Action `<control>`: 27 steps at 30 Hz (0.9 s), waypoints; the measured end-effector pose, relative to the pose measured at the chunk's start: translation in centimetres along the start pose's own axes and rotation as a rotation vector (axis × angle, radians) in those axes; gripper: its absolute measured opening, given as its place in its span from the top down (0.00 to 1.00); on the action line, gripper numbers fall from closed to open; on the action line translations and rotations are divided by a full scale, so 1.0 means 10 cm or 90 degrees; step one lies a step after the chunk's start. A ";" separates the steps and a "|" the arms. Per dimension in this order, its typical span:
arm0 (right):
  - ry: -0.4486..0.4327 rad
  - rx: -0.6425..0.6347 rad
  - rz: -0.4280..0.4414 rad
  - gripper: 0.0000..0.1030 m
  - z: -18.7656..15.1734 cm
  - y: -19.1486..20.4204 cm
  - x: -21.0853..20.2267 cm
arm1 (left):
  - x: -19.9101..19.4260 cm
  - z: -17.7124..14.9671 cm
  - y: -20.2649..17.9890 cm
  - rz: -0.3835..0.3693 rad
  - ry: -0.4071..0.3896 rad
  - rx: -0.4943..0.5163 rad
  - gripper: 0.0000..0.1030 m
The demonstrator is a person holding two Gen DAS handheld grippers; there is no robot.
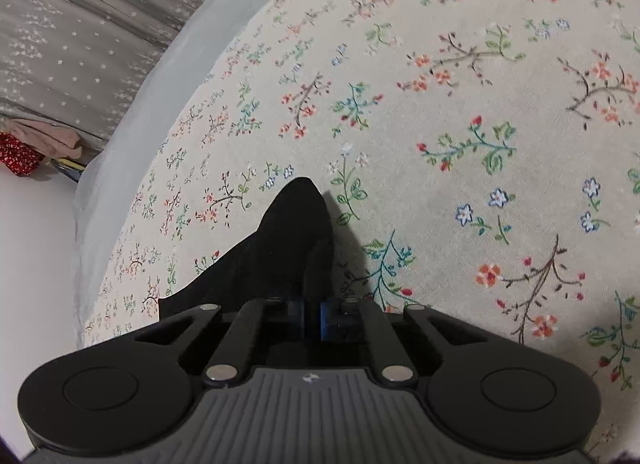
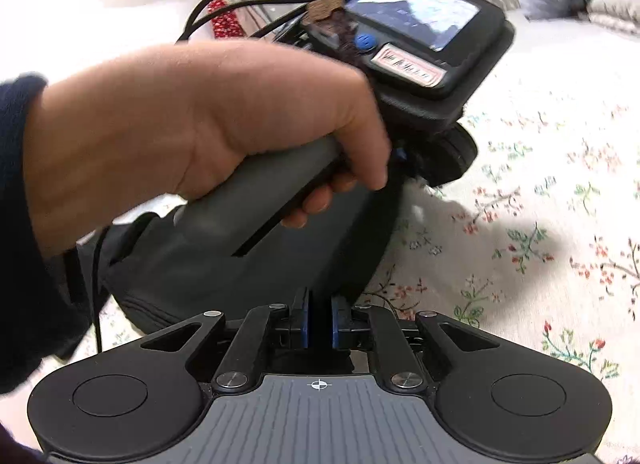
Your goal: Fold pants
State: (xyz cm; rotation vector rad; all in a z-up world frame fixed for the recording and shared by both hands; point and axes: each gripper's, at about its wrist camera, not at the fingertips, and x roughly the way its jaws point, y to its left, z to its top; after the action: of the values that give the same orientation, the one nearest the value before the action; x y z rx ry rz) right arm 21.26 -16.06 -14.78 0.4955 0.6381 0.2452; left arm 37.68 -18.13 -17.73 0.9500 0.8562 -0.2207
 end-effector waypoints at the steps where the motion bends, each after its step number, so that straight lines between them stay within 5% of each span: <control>1: 0.004 0.015 0.007 0.92 0.02 -0.02 -0.01 | -0.01 0.00 0.05 -0.009 -0.006 -0.026 0.93; 8: 0.017 0.111 0.049 0.95 0.27 -0.27 -0.24 | -0.18 0.01 0.71 -0.163 -0.029 -0.307 0.94; 12: 0.008 0.118 0.054 0.96 0.40 -0.39 -0.50 | -0.37 0.05 0.88 -0.190 -0.059 -0.386 0.94; 27: -0.031 0.171 0.018 0.97 0.37 -1.30 -1.17 | -0.93 0.62 0.28 -0.241 -0.105 -0.428 0.94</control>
State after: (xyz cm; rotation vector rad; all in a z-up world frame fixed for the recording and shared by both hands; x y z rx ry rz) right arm 15.28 -32.79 -12.94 0.7662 0.6201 0.1742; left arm 36.35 -23.15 -7.44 0.1357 0.8699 -0.3046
